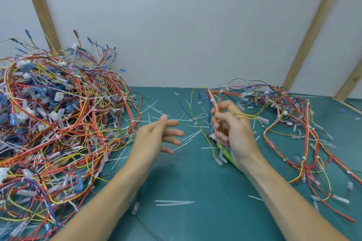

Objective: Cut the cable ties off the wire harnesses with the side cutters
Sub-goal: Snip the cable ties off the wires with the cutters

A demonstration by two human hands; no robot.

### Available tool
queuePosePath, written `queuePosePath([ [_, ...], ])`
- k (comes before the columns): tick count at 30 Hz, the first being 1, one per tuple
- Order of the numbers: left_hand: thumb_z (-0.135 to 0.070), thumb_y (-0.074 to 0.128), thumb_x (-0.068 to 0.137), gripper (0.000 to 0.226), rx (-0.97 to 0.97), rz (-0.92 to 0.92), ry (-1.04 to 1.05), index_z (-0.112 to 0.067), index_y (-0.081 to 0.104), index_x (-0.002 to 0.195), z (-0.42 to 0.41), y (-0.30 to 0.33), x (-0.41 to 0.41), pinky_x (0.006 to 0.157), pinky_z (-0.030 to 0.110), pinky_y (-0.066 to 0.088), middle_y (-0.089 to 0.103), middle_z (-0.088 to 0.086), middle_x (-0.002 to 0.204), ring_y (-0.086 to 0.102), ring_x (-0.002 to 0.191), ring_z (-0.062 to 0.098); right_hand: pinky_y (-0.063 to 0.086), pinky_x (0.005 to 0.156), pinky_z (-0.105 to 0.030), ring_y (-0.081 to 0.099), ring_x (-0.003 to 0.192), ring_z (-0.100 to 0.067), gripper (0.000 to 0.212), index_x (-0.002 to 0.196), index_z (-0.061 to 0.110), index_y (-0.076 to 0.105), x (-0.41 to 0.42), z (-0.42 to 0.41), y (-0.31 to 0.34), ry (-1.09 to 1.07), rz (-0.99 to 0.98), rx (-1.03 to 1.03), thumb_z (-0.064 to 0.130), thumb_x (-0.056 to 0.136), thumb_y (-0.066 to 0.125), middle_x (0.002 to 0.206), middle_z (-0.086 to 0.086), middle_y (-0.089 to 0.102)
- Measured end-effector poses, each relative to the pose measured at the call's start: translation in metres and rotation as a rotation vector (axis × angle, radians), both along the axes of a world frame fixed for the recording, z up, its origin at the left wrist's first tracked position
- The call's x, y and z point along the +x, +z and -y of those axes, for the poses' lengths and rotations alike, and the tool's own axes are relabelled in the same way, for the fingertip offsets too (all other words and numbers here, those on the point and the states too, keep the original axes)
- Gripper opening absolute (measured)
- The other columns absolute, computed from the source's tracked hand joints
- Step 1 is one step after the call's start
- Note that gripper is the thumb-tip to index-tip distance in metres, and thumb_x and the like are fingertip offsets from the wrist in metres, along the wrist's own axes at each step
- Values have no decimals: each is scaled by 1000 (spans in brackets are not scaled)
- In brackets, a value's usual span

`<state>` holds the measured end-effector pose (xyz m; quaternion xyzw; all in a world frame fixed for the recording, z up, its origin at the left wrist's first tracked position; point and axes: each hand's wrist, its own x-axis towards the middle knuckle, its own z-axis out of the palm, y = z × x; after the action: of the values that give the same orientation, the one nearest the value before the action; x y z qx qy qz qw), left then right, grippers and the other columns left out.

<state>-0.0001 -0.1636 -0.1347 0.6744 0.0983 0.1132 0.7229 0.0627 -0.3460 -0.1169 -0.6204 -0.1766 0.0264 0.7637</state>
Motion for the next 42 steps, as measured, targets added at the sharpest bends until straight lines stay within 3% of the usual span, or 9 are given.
queuePosePath([
  [6,-52,36,103,56,-385,-189,-139,-4,60,120,-7,0,4,58,27,59,76,11,107,76,90,19,30,44,-24,41,49,-19,14,69,19,59,-15,-4,-5,333,66,-262,9,72,51,59,-6,49],
  [10,-48,44,102,42,-405,-146,-64,-11,62,104,-8,-4,3,50,22,54,77,0,84,71,66,10,29,44,-19,36,43,-14,11,61,16,53,-16,-4,-6,413,34,-288,9,67,47,52,-4,42],
  [15,-32,53,102,23,-258,125,114,-17,70,108,-15,1,3,52,20,54,76,1,87,73,73,12,32,45,-21,41,48,-18,9,62,13,57,-5,6,-6,394,-6,-335,10,65,48,59,-9,49],
  [20,-23,55,102,18,6,278,217,-18,72,106,-11,4,0,54,26,55,73,-4,75,72,71,12,46,58,-33,61,72,-22,18,89,10,65,3,10,-4,-88,122,-154,25,81,57,83,-8,69],
  [24,-14,57,100,15,48,323,217,-9,71,102,-1,6,-3,51,20,53,70,-8,70,68,63,5,47,71,-32,60,82,-11,13,94,19,58,-5,14,7,-607,589,-112,32,91,62,86,14,61],
  [29,-14,59,99,13,71,322,215,-18,71,100,6,11,-10,40,15,45,70,-8,73,67,62,6,47,57,-29,58,58,-9,38,71,22,61,-30,-5,4,-247,820,-542,56,86,66,61,11,59],
  [34,-14,62,97,8,22,332,232,-22,66,97,7,14,-13,32,15,38,72,-7,75,68,57,8,45,71,-24,60,81,-2,62,92,32,58,-31,-20,-15,-204,746,-1081,86,64,66,83,19,62],
  [39,-8,50,103,31,-20,369,55,-13,54,133,13,19,-14,55,22,58,78,2,98,77,84,18,52,69,-36,65,76,-12,34,86,27,63,-27,-23,-24,-304,678,-946,60,89,54,76,13,67],
  [42,-5,46,104,33,20,440,71,-8,55,136,10,19,-16,68,28,61,78,3,102,76,94,21,54,62,-43,66,57,-14,31,80,25,60,-20,-17,-19,-339,536,-720,51,97,54,63,9,63],
])
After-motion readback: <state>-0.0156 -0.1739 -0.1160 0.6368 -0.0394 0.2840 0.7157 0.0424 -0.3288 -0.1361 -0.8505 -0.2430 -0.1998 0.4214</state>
